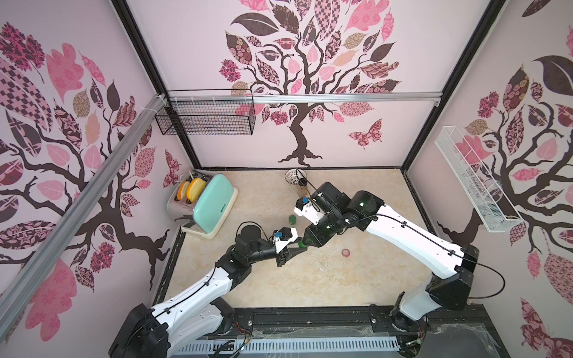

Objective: Close the paint jar lid
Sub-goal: Close the lid on the paint jar.

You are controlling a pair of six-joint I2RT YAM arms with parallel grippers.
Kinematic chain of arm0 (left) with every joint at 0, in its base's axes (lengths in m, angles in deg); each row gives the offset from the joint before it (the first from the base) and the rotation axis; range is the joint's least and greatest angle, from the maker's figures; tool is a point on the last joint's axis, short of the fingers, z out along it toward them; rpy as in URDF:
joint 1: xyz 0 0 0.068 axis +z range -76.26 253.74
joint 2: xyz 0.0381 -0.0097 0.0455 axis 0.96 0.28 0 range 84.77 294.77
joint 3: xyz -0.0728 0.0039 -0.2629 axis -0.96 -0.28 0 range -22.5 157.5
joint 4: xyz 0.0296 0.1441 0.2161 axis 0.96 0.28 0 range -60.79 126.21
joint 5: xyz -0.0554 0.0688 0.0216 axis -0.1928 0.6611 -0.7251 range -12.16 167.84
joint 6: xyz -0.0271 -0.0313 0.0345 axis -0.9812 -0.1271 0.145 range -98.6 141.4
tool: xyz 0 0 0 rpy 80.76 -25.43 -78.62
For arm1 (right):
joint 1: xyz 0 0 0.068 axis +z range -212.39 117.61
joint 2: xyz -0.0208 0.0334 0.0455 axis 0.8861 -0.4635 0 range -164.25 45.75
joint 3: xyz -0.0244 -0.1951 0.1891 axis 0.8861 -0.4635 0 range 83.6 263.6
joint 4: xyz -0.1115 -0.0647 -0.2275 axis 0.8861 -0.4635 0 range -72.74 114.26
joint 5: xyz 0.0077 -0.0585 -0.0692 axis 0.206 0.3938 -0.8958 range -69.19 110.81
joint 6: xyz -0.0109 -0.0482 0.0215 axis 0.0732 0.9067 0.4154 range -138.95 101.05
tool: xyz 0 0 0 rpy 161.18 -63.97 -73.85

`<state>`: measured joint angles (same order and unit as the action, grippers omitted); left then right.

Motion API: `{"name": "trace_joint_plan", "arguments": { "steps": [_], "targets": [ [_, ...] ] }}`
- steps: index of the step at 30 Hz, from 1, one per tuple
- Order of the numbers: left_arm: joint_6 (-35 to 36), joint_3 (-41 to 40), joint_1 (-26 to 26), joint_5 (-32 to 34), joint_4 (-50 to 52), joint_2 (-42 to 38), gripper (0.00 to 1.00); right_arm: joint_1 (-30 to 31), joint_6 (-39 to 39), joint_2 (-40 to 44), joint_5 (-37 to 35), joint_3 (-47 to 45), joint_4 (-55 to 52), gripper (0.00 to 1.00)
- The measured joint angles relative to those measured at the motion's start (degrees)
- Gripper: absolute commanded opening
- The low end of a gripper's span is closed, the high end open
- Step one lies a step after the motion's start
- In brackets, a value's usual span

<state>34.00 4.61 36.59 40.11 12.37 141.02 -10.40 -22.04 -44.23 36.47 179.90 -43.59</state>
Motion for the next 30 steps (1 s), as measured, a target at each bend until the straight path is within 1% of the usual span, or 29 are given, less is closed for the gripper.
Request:
{"name": "trace_joint_plan", "arguments": {
  "steps": [10, 19, 26, 30],
  "targets": [
    [0.8, 0.0, 0.0, 0.1, 0.3, 0.0, 0.14, 0.3, -2.2, -0.3, -0.5, 0.0, 0.1, 0.40],
    [0.9, 0.1, 0.0, -0.1, -1.4, 0.0, 0.14, 0.9, -2.5, -0.6, -1.0, 0.0, 0.4, 0.44],
    [0.9, 0.1, 0.0, -0.1, -1.9, 0.0, 0.14, 1.0, -2.5, -0.6, -1.9, 1.0, 0.2, 0.56],
    [1.0, 0.1, 0.0, -0.1, -1.9, 0.0, 0.14, 1.0, -1.9, -0.6, -2.4, 2.1, 0.2, 0.70]
  ]
}}
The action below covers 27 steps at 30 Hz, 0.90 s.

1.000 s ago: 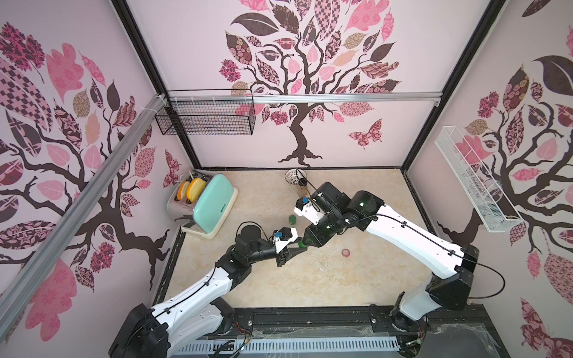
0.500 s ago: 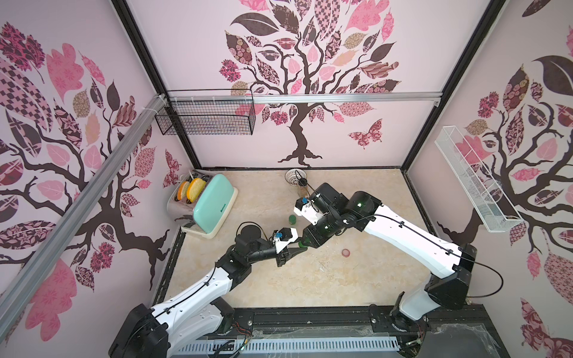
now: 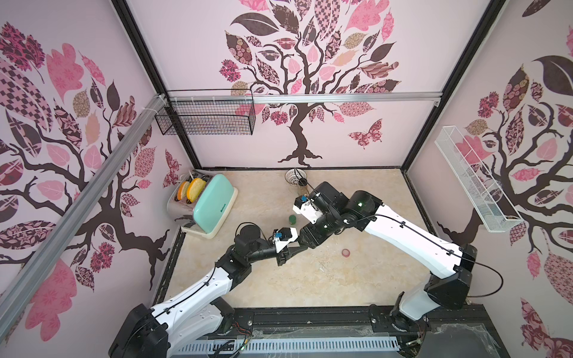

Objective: Close the paint jar lid
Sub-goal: Close the lid on the paint jar.

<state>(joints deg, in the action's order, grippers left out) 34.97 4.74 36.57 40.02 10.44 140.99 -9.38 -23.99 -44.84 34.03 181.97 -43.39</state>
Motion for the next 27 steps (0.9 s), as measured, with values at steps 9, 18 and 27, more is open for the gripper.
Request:
{"name": "trace_joint_plan", "arguments": {
  "steps": [9, 18, 27],
  "targets": [
    [0.0, 0.0, 0.0, -0.3, 0.0, 0.0, 0.14, -1.9, 3.0, 2.4, -0.7, 1.1, 0.4, 0.99],
    [-0.2, 2.2, 0.0, -5.0, 1.7, 0.0, 0.14, -4.9, 15.5, 16.2, 3.5, -9.2, 7.1, 0.90],
    [1.3, 6.4, 1.4, -11.5, 10.2, 0.2, 0.15, -4.8, 28.2, 20.8, 8.7, -19.8, 12.4, 0.81]
  ]
}}
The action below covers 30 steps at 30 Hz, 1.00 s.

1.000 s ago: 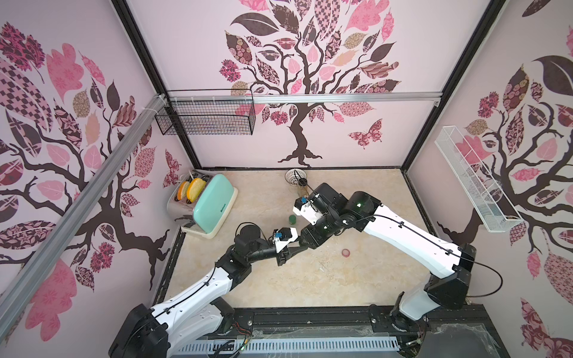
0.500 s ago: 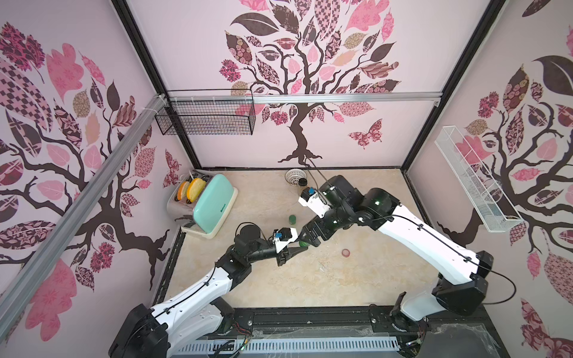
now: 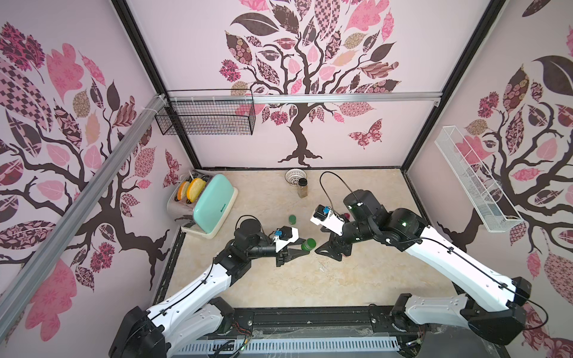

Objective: Close the paint jar lid
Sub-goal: Close the lid on the paint jar, then screw the lid onto the paint jar.

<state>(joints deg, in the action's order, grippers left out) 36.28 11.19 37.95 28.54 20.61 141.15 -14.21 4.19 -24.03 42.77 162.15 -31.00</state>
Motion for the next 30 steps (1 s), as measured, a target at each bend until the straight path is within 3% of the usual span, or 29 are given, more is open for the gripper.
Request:
{"name": "trace_joint_plan", "arguments": {
  "steps": [9, 16, 27, 30],
  "targets": [
    [4.7, 1.9, 0.9, -3.3, 9.1, 0.2, 0.15, 0.6, 9.8, 2.1, 3.9, -3.4, 4.8, 0.75],
    [5.4, 1.9, 0.9, -4.0, 10.7, 0.4, 0.15, 2.7, 15.9, 0.9, 5.0, -3.5, 5.4, 0.62],
    [6.0, 1.9, 0.9, -4.3, 10.8, 0.4, 0.15, 3.3, 19.0, -2.4, 5.3, -3.4, 4.9, 0.57],
    [6.0, 1.9, 0.9, -4.4, 10.8, 0.4, 0.15, 3.4, 19.5, -2.9, 5.3, -3.3, 4.6, 0.51]
  ]
}}
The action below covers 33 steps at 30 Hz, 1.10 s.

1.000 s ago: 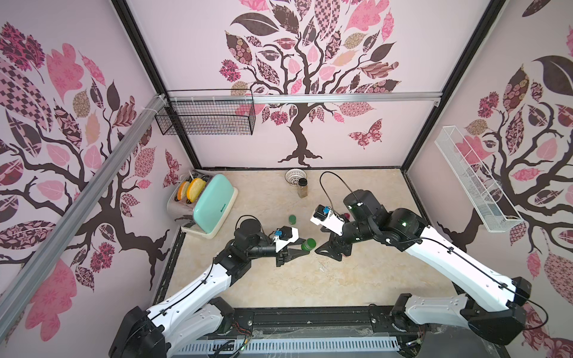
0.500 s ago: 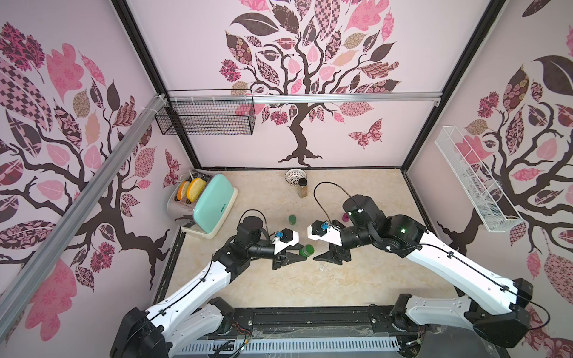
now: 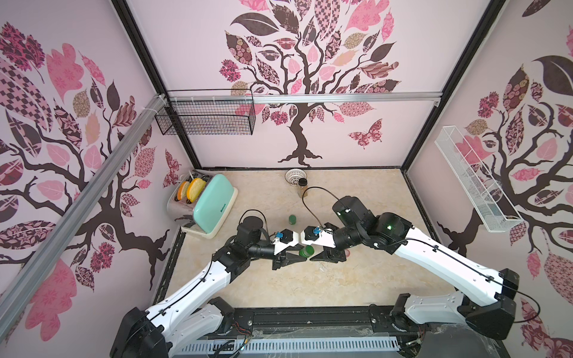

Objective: Close the paint jar lid
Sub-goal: Screw the lid onto the paint jar.

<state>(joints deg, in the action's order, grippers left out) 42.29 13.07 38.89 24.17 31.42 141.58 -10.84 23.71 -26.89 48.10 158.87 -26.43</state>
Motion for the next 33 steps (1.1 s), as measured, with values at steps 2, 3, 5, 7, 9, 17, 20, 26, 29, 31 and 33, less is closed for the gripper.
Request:
{"name": "trace_joint_plan", "arguments": {
  "steps": [2, 3, 5, 7, 9, 17, 20, 26, 29, 31, 33],
  "targets": [
    [0.0, 0.0, 0.0, 0.0, 0.0, 0.0, 0.15, 0.0, 0.1, -0.3, 0.0, 0.0, -0.2, 0.48],
    [0.0, 0.0, 0.0, 0.0, 0.0, 0.0, 0.15, 0.0, 0.0, -0.6, 0.0, 0.0, -0.3, 0.46],
    [0.0, 0.0, 0.0, -0.1, 0.0, 0.0, 0.15, 0.0, 0.0, -1.0, -0.1, 0.1, -0.3, 0.41],
    [0.1, 0.0, 0.0, -0.3, 0.0, 0.0, 0.15, 0.0, -0.1, -1.2, -0.2, 0.2, -0.3, 0.36],
    [0.1, 0.0, 0.0, -0.3, 0.1, 0.0, 0.15, 0.0, 0.0, -1.3, -0.3, 0.3, -0.3, 0.32],
    [0.1, 0.0, 0.0, 0.2, 0.0, -0.1, 0.15, 0.0, -3.6, -1.9, -0.3, 0.5, -0.2, 0.19],
    [0.1, -0.1, 0.0, 1.1, -0.1, -0.7, 0.15, 0.0, -7.5, -1.9, -0.3, 0.5, 0.6, 0.16],
    [0.0, -2.0, 0.3, 5.4, -2.0, -4.2, 0.15, 0.4, -18.4, -1.9, -1.2, -0.2, 4.1, 0.13],
    [0.0, -3.0, 0.3, 7.6, -2.9, -5.5, 0.15, 1.2, -24.9, -1.9, -3.5, -0.4, 5.6, 0.12],
    [0.0, -3.4, 0.3, 9.1, -3.1, -6.2, 0.15, 1.7, -30.0, -2.2, -5.1, -0.3, 6.5, 0.11],
    [0.0, -3.7, 0.5, 11.0, -3.1, -6.6, 0.15, 1.9, -35.4, -2.9, -6.4, -0.3, 7.4, 0.10]
  ]
}}
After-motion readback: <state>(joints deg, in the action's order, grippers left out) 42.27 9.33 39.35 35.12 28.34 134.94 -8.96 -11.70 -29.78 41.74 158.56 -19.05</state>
